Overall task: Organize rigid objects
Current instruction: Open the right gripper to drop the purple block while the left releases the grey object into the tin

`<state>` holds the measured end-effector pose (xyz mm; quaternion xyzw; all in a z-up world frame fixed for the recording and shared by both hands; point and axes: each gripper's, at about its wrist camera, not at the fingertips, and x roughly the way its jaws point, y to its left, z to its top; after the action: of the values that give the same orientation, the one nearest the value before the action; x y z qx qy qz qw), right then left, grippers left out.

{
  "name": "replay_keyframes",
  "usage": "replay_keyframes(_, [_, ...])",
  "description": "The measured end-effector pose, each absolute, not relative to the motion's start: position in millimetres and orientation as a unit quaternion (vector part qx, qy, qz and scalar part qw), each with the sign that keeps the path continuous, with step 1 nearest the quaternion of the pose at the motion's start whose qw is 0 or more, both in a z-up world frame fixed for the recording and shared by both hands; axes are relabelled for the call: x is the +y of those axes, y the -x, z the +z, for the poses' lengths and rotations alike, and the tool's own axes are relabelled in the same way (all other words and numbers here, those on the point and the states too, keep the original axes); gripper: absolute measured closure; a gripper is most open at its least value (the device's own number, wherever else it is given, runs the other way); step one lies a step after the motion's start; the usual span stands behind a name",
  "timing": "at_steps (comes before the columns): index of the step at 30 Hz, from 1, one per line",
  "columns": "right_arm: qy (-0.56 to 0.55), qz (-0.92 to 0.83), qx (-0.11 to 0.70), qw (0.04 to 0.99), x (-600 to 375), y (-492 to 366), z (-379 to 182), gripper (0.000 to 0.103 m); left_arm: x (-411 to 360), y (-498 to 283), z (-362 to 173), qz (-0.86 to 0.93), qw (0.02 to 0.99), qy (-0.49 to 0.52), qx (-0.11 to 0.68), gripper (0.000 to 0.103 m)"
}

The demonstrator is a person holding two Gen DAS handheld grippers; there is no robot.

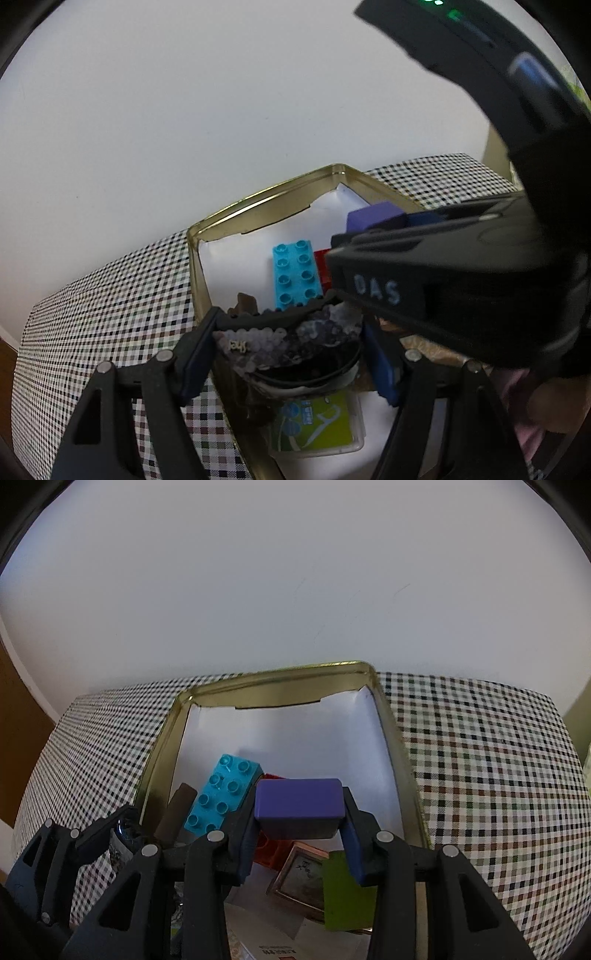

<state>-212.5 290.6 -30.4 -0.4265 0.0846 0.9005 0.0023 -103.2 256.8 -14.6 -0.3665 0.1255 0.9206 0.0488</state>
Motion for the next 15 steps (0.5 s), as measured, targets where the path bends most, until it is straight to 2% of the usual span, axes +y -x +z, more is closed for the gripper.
replay_keyframes(13, [0.444, 0.891, 0.092, -0.005, 287.0, 216.8, -37.0, 0.060, 259.5, 103.9, -14.7, 0.921, 0.030, 0.365, 0.133, 0.030])
replay_keyframes(15, [0.443, 0.892, 0.092, -0.002, 287.3, 216.3, -36.8, 0.055, 259.7, 103.7, -14.3, 0.921, 0.028, 0.363, 0.137, 0.026])
